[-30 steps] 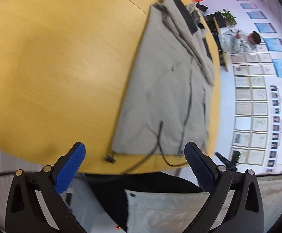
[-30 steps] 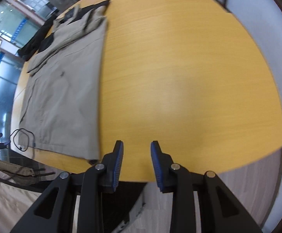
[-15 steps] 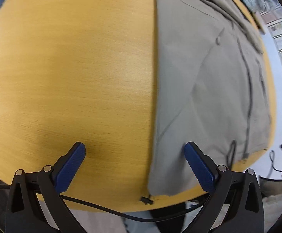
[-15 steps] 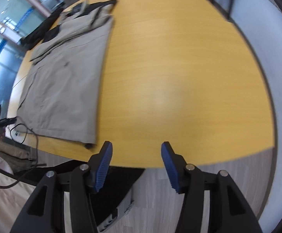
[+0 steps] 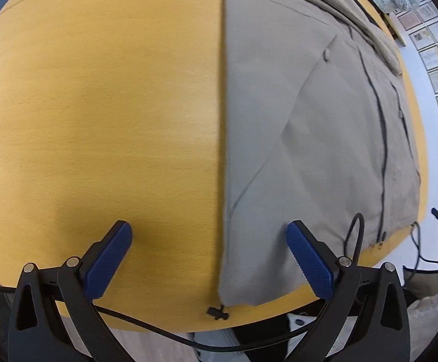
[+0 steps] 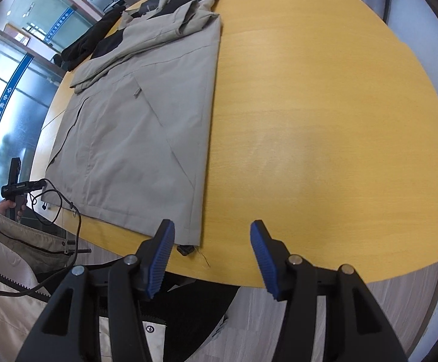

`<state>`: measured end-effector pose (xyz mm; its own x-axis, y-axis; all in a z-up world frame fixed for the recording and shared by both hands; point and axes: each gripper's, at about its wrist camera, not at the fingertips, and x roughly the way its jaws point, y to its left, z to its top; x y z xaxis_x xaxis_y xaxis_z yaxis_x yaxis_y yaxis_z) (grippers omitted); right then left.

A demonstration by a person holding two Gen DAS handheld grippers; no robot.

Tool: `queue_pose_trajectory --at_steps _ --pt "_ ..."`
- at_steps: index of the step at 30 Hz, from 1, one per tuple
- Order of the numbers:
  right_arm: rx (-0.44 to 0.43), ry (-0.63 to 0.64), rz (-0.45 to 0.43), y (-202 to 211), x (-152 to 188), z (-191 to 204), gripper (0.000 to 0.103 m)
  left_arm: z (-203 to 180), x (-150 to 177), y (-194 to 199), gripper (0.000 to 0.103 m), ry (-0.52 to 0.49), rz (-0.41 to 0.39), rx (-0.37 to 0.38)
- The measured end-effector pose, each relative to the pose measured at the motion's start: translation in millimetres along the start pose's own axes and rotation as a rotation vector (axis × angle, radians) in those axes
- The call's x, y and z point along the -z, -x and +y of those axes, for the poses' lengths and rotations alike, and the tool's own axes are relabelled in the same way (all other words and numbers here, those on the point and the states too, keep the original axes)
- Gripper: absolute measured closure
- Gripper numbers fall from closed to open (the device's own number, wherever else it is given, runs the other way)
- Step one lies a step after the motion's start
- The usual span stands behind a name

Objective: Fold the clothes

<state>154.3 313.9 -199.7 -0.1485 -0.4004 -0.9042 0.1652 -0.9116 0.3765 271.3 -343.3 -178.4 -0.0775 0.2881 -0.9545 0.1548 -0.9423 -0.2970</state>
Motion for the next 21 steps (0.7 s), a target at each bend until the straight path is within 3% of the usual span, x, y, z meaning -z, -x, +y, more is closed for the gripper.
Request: queue_pose_trajectory --at_steps 4,7,12,17,19,20,21 --pt "-0.026 -0.009 0.010 -10.6 0.9 1.7 0.047 -21.4 7.6 3.2 0.000 -0.013 0.029 0.154" --pt "-0.061 0.026 0.019 -27.0 -8.4 12.4 0.047 -39.3 16.3 5.7 0.000 -0.047 0.041 0.207" --pt "-0.119 0.041 0.050 -60.4 -32.1 13.5 0.047 -32.7 37.9 7.9 0.000 0.059 0.045 0.328" --pt "-0.189 0.024 0.102 -86.2 -31.8 6.4 0.048 -15.8 40.4 15.2 0.002 0.113 0.052 0.418" --pt "-0.217 0.043 0.090 -88.8 -30.6 11.7 0.051 7.5 45.2 21.3 0.008 0.142 0.056 0.432" --pt "-0.224 0.046 0.089 -90.7 -31.4 13.8 0.054 15.3 45.6 17.1 0.020 0.155 0.061 0.435" --pt "-0.229 0.048 0.088 -92.8 -32.4 15.7 0.057 22.0 45.0 10.4 0.038 0.168 0.068 0.438"
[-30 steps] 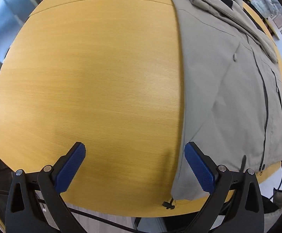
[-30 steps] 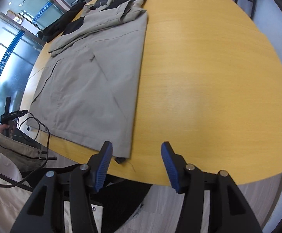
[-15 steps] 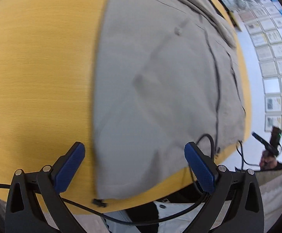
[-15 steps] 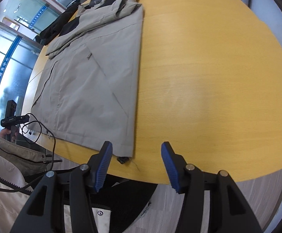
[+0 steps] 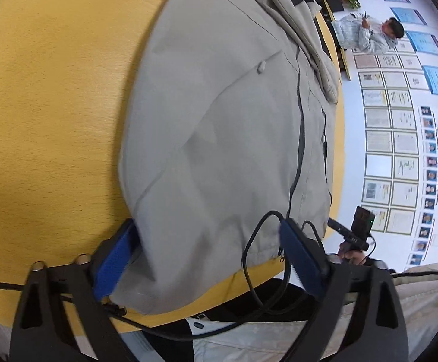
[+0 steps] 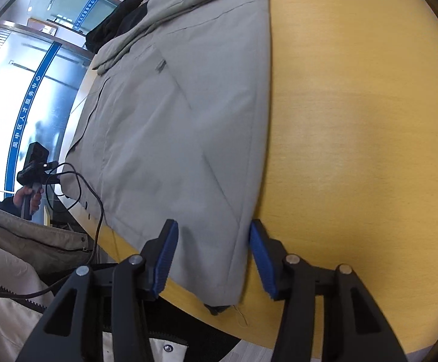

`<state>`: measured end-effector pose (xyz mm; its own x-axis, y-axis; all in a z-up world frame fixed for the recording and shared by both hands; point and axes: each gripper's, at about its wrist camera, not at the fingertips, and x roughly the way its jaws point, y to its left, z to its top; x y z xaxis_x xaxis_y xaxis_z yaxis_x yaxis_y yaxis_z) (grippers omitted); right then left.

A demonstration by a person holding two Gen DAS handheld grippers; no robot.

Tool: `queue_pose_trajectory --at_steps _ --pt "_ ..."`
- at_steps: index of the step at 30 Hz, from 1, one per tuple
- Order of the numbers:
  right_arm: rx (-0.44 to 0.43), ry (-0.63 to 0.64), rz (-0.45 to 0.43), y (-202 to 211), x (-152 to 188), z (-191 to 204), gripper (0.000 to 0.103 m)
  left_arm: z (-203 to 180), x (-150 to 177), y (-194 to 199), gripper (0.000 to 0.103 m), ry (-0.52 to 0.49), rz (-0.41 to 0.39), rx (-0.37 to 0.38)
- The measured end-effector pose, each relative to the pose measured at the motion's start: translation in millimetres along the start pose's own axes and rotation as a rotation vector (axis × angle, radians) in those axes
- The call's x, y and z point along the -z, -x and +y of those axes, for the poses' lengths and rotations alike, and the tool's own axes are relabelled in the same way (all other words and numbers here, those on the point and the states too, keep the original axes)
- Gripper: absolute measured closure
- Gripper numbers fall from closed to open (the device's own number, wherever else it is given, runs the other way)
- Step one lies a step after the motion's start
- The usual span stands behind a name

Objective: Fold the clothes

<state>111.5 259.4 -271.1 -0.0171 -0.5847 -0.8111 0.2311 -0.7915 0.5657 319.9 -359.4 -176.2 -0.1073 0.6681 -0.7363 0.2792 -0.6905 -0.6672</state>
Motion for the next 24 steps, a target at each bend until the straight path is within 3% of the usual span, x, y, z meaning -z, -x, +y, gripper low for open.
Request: queue_pose_trajectory --at_steps 2,3,8,13,18,24 --pt "-0.007 -0.012 0.010 -4.9 -4.1 -0.9 0.078 17.5 -4.5 -6.4 0.061 0.028 0.008 0.006" --pt "-0.015 -0.028 0.018 -7.8 -6.6 -2.7 0.083 20.9 -5.8 -9.0 0.071 0.034 0.016 0.003" --pt "-0.027 -0.049 0.026 -13.6 -11.6 1.1 0.095 15.7 -14.6 -27.7 0.096 0.050 0.053 0.013" --pt "-0.116 -0.082 -0.037 11.2 -9.2 15.3 0.099 8.1 -16.6 -28.0 0.101 0.060 0.032 0.131" --pt "-0.192 0.000 -0.109 55.2 -19.9 67.5 0.099 -1.4 -9.2 2.9 0.101 0.055 -0.053 0.278" --pt "-0.229 0.039 -0.347 113.1 -58.4 121.0 0.100 -26.6 -24.3 45.9 0.101 0.048 -0.192 0.489"
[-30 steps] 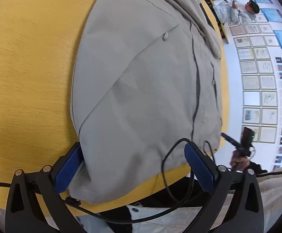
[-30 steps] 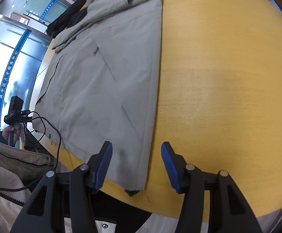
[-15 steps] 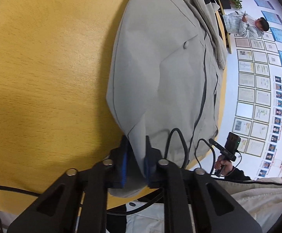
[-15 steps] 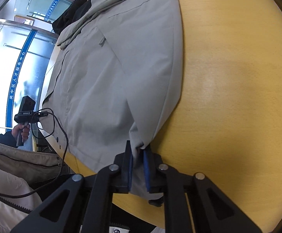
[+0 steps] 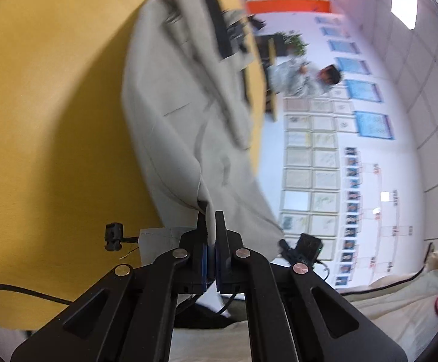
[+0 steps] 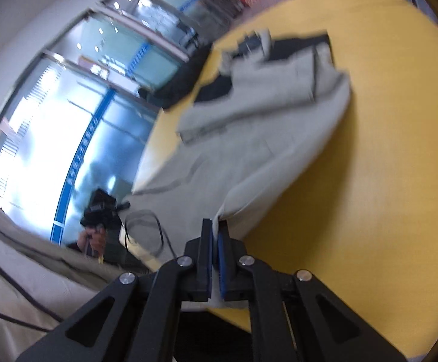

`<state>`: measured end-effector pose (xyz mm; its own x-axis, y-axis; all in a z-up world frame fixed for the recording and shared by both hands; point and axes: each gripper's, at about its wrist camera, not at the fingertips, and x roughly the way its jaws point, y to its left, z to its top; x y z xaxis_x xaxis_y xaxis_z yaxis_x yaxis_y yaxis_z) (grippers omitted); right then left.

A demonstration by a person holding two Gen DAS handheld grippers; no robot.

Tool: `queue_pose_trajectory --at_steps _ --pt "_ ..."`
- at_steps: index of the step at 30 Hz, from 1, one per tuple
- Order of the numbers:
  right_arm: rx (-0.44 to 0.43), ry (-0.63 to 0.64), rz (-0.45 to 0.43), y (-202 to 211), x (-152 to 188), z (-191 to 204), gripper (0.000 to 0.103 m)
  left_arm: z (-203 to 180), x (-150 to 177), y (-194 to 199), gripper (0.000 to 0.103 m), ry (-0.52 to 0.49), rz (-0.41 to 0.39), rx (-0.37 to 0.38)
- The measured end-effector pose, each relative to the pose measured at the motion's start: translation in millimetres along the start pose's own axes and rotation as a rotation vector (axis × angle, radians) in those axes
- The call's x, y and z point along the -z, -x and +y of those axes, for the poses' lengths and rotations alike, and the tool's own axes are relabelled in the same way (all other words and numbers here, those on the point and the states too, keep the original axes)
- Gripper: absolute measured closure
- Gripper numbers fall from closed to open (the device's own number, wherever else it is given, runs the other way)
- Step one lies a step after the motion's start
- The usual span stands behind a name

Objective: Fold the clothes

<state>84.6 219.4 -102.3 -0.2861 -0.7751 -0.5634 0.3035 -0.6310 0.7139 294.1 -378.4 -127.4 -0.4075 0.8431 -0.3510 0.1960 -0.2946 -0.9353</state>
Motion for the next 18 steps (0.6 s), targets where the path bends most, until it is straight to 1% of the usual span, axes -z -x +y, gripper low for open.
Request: queue_pose_trajectory --at_steps 3,5,8,9,10,12,14,16,18 --pt "-0.008 0.028 -0.129 5.8 -37.6 21.0 0.100 -37.1 -24.5 -14.1 0.101 -0.046 -0.015 0.080" --pt "-0.014 0.039 -0.208 7.4 -63.3 30.9 0.100 -62.7 -47.5 -25.1 0.101 -0.062 -0.024 0.124" --pt "-0.029 0.038 -0.311 7.9 -105.2 28.6 0.100 -92.7 -81.5 -26.6 0.101 -0.077 -0.060 0.167" --pt "-0.035 0.040 -0.343 7.9 -119.8 26.1 0.100 -103.1 -94.3 -37.8 0.101 -0.085 -0.081 0.174" --pt "-0.041 0.039 -0.368 4.2 -135.6 20.6 0.100 -113.8 -107.6 -52.8 0.100 -0.094 -0.104 0.180" --pt "-0.054 0.035 -0.410 -6.5 -168.4 7.1 0.100 -129.1 -135.2 -55.6 0.100 -0.112 -0.151 0.180" --pt "-0.070 0.027 -0.442 -19.7 -200.9 -8.5 0.100 -139.0 -161.9 -70.1 0.100 -0.116 -0.198 0.176" --pt "-0.076 0.016 -0.447 -38.7 -232.9 -33.5 0.100 -141.1 -192.2 -87.0 0.100 -0.115 -0.239 0.157" --pt "-0.075 -0.001 -0.433 -62.7 -264.0 -63.2 0.100 -136.4 -226.7 -102.1 0.100 -0.103 -0.274 0.142"
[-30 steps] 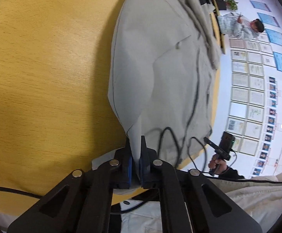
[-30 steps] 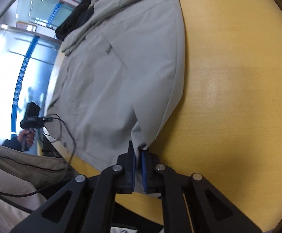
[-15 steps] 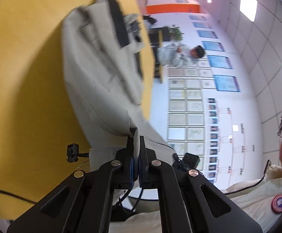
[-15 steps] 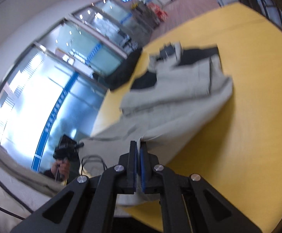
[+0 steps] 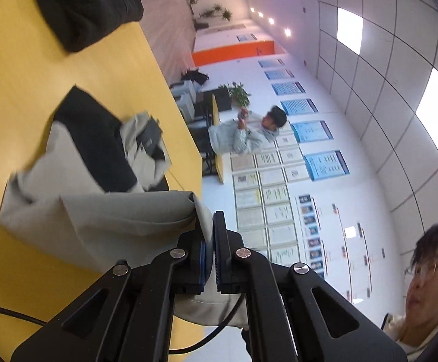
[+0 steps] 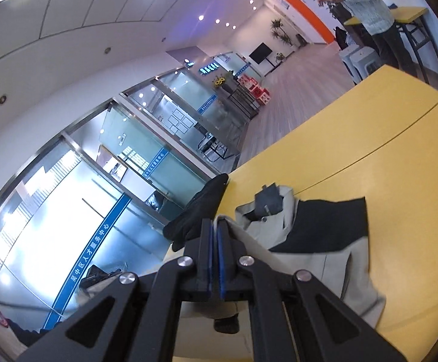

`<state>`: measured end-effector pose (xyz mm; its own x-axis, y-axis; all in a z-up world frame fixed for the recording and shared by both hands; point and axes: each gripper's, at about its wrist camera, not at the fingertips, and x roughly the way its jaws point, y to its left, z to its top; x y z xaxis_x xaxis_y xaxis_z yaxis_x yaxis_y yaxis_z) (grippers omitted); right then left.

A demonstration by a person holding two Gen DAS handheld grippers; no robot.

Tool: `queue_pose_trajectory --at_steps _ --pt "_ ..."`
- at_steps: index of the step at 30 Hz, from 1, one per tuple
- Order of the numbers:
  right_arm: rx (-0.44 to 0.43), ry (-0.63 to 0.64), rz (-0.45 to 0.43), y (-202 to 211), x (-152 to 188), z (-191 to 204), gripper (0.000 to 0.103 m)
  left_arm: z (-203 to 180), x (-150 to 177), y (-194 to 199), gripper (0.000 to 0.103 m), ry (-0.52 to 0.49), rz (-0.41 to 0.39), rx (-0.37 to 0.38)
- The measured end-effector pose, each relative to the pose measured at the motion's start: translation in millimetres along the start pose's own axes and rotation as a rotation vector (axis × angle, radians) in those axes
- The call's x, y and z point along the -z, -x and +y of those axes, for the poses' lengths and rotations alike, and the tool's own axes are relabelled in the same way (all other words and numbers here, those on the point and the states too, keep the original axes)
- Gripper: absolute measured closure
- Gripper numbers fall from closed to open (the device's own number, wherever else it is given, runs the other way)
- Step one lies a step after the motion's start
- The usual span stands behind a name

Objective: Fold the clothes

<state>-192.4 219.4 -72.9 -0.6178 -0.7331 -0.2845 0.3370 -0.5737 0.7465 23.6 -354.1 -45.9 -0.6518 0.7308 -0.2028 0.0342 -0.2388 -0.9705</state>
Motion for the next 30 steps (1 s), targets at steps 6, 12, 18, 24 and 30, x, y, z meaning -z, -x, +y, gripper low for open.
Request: queue_pose_trajectory --at_steps 6,12,18,24,30 --pt "0.045 -0.068 0.061 -96.8 -35.0 -104.3 0.100 47.5 -78.3 -72.1 0.100 -0.008 -0.034 -0.081" --pt "0.125 -0.084 0.168 -160.3 -30.0 -174.1 0.100 118.0 -126.3 -130.9 0.098 0.027 -0.027 -0.219" --pt "0.182 -0.166 0.120 -152.0 -25.2 -207.5 0.058 153.1 -150.3 -145.3 0.092 0.062 0.022 -0.278" --pt "0.164 -0.136 -0.155 -77.5 -85.2 -176.6 0.018 105.4 -160.1 -98.5 0.045 -0.040 -0.093 -0.310" --pt "0.113 0.179 -0.427 22.0 -144.0 -65.5 0.014 -37.2 -152.0 -3.4 0.029 -0.371 -0.208 -0.290"
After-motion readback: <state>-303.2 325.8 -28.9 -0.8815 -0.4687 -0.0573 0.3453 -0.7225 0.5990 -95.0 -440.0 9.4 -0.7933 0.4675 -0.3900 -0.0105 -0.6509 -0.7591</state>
